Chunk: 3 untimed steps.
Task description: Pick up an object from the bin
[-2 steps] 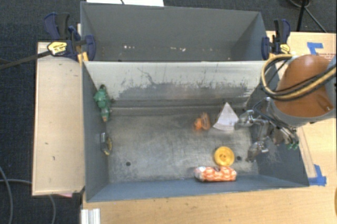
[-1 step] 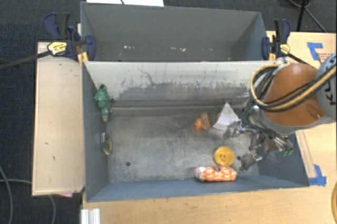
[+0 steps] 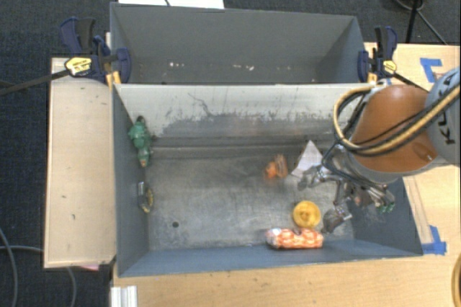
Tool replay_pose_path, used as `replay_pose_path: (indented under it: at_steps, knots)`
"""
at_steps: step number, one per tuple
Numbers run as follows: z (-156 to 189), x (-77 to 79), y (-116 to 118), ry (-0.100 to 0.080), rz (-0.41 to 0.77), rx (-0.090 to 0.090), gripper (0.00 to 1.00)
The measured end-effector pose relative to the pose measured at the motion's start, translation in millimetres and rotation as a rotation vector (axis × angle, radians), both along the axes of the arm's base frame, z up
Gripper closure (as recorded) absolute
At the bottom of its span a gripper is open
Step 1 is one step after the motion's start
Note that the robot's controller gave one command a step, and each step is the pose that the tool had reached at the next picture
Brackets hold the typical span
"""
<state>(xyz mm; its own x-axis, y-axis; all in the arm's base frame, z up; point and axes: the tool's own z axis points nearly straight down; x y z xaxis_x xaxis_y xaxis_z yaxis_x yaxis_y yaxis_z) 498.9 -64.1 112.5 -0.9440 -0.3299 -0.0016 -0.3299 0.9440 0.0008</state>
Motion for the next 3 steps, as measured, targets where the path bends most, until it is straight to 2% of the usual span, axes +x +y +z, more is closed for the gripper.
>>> replay_pose_path:
  at_steps: [1,2,3]
  knots:
    - [-33.4,3.8,1.0,0.000,0.212,-0.001,0.00]
    - [-40.9,13.7,0.9,-0.001,0.329,-0.002,1.00]
    - [-40.9,13.8,0.9,-0.001,0.330,-0.002,1.00]
